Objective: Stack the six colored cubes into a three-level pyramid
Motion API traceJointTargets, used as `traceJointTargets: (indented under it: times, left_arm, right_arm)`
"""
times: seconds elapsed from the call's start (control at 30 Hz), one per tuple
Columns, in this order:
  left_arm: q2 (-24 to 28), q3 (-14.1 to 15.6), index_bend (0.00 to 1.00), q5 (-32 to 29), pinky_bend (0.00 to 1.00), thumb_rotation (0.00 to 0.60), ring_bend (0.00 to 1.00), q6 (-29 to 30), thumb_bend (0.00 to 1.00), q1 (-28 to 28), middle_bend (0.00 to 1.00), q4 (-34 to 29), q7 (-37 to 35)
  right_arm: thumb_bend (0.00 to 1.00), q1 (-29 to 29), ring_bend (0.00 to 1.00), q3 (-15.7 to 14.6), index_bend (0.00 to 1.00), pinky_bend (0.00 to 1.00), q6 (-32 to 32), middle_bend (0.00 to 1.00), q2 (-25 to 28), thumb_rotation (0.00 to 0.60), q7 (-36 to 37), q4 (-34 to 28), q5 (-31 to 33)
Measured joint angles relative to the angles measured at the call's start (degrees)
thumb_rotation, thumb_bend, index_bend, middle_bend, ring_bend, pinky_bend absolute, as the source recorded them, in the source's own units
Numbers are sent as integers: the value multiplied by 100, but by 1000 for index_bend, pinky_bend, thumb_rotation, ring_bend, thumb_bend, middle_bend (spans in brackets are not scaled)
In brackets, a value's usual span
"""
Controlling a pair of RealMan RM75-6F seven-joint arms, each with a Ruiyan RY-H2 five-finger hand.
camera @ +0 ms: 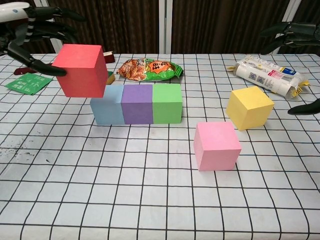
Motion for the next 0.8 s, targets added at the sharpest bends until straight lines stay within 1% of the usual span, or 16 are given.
traceJointTargets:
  times: [0.27,0.43,0.8]
  left_arm:
    - [-489,0,141,12,115,600,96,-287,95,-524,412,797,-544]
    - [-643,36,141,-13,115,600,96,-378,95,-721,413,1098,-873]
    - [-856,215,141,23,115,600,96,-443,96,-1065,413,1678,-1550]
  right_arm:
    - [12,-19,0,-10,0,0,-1,146,-16,600,42,63,31]
    - [13,-27,0,-11,0,0,-6,146,-23,600,102,110,43]
    - [13,-40,0,-12,0,0,-15,146,-30,600,145,155,64]
